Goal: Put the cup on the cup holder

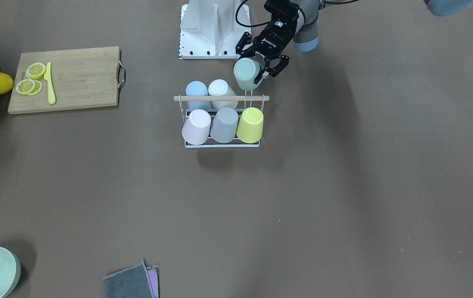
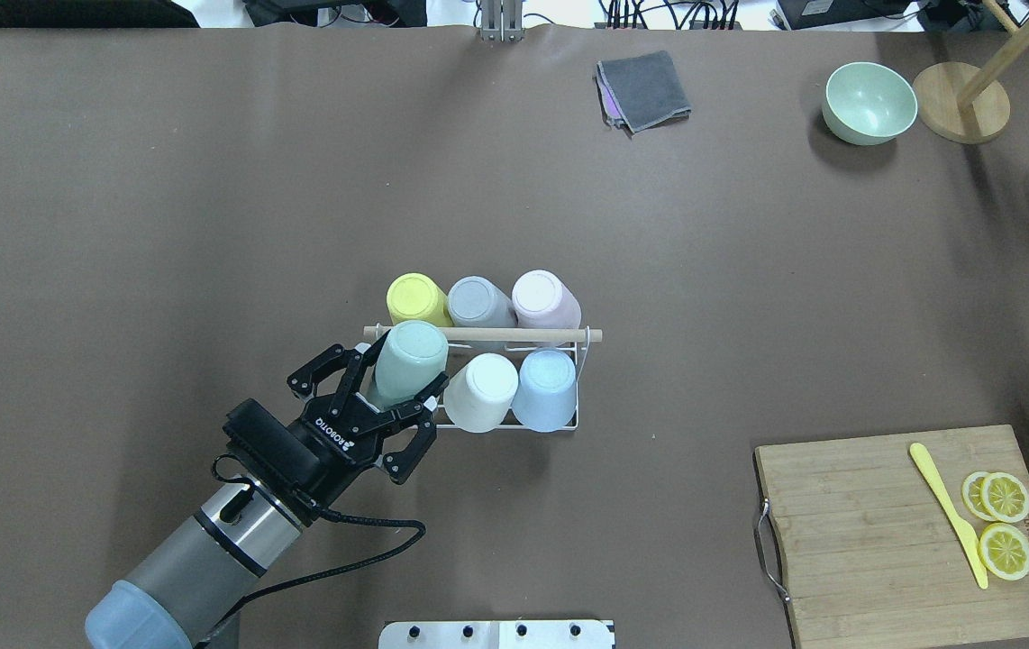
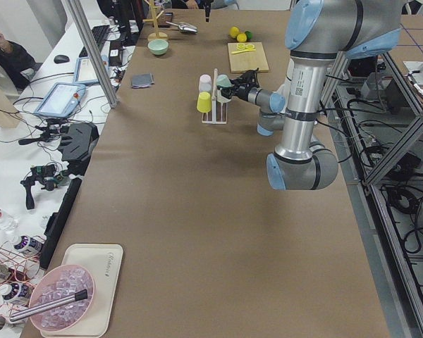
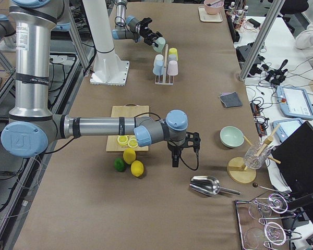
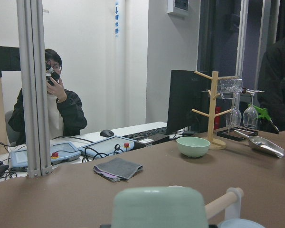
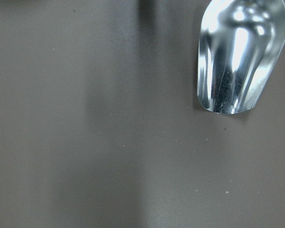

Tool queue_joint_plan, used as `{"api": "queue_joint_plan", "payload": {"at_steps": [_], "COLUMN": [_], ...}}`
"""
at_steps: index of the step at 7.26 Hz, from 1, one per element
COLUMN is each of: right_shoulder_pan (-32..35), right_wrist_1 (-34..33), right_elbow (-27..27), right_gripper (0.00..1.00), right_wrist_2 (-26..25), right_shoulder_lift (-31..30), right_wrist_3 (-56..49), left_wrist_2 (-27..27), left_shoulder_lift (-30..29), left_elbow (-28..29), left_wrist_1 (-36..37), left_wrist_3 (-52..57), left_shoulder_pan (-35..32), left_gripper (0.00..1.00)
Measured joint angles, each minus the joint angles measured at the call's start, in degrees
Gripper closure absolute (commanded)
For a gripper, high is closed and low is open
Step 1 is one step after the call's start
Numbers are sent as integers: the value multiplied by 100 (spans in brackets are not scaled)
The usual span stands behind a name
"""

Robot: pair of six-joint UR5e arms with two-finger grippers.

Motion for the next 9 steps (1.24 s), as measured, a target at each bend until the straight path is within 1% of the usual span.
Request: {"api": "queue_joint_plan", "payload": {"at_steps": [1, 4, 7, 9], "right_shoulder_pan": [-8, 42, 250, 310], "right_wrist_1": [-31, -334, -1087, -1274], "right_elbow": [5, 59, 30, 16], "right_gripper": [1, 1, 1, 1], "right_wrist_2": [86, 259, 312, 363], "right_shoulder_lift": [7, 58, 271, 359], "right_wrist_3": [-1, -159, -912, -1045], "left_wrist_2": [0, 0, -5, -191], "left_shoulder_lift": [0, -5, -1, 20], "left_elbow": [18, 88, 34, -173], "left_wrist_1": [-3, -151, -208, -205], "left_wrist_3": [2, 4, 2, -4], "left_shoulder_pan": [3, 11, -37, -335], "left_gripper": [4, 3, 3, 3]}}
